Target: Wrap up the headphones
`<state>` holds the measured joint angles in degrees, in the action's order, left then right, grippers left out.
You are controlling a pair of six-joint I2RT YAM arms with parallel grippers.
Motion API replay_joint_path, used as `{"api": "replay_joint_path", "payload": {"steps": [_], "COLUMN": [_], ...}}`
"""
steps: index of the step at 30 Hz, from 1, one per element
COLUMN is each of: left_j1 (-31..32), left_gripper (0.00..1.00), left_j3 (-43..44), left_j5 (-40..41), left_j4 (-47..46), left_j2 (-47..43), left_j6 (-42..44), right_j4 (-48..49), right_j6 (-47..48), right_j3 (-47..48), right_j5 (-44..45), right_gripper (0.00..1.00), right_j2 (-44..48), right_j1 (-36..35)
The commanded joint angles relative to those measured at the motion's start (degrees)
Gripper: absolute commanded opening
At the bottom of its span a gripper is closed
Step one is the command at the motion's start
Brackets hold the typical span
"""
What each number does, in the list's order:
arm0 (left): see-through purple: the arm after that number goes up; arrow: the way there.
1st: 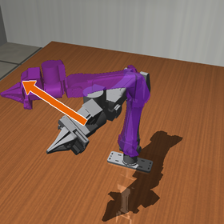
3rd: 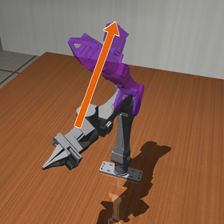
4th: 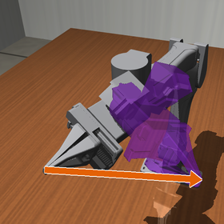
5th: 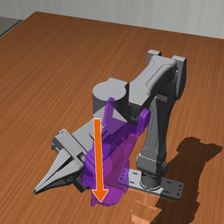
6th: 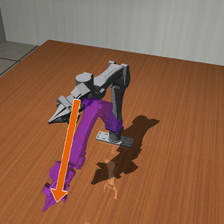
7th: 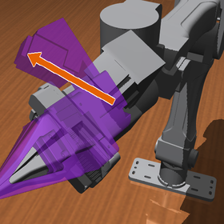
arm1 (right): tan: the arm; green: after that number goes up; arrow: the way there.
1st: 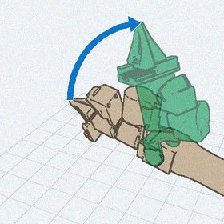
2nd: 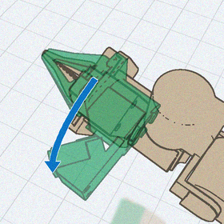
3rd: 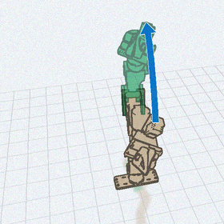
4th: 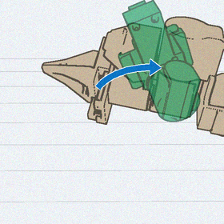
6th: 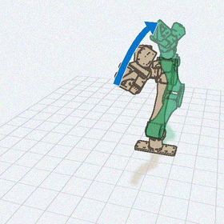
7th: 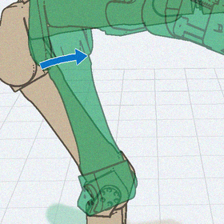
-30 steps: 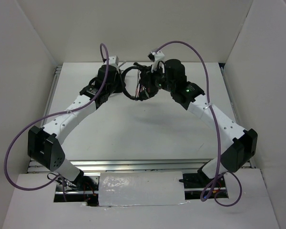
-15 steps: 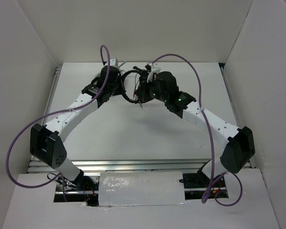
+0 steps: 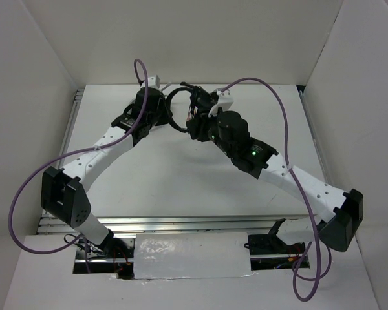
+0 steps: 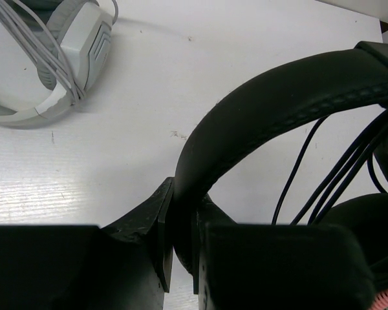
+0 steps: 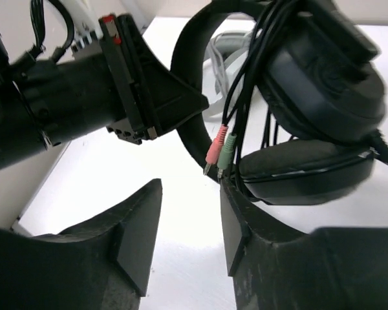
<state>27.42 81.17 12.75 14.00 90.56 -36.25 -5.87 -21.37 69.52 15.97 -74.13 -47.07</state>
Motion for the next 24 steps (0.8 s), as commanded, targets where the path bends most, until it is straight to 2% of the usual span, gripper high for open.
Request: {"api": "replay_joint_path", "payload": {"steps": [1, 2, 4, 6, 8, 11, 12, 13, 24], "left_j1": [0.09, 0.09, 0.09, 0.09, 0.09, 0.09, 0.09, 0.09, -1.22], "left_gripper": [0.00, 0.00, 0.00, 0.00, 0.00, 0.00, 0.00, 0.00, 0.00], "left_j3": [-0.57, -1.01, -0.92, -0.92, -1.01, -1.45, -1.62, -1.89, -6.46], "left_j5": [-0.98, -1.15, -1.24, -1.33, -1.68, -1.94, -1.94, -1.86, -3.69], "left_j4": [-6.96, -7.23, -7.06, -6.97, -7.14, -6.71, -6.62, -6.01, -4.07], "left_j2": [-3.99, -4.17, -4.34, -4.43, -4.52, -4.43, -4.34, -4.17, -0.31], "left_j6": [-2.07, -2.16, -2.16, -2.07, -2.07, -2.07, -1.98, -2.33, -4.70], "right_j4": [-0.99, -1.51, -1.95, -2.04, -2.13, -3.26, -3.53, -3.80, -15.48], "right_j6": [0.71, 0.88, 1.06, 1.67, 1.94, 2.21, 2.03, 1.94, -7.72], "right_j3": [1.59, 1.59, 1.67, 1.59, 1.41, 1.41, 1.15, 1.06, -3.42], "right_j5": [6.88, 7.23, 7.59, 9.17, 10.39, 11.62, 12.68, 13.21, 24.64], "right_gripper": [0.53, 0.60, 0.61, 0.70, 0.73, 0.85, 0.96, 1.00, 1.00], "right_j2": [2.58, 3.37, 3.99, 5.04, 5.83, 7.42, 8.38, 8.82, 16.20], "right_j1": [-1.44, -1.97, -2.41, -3.20, -3.47, -3.99, -4.00, -4.08, -2.24]}}
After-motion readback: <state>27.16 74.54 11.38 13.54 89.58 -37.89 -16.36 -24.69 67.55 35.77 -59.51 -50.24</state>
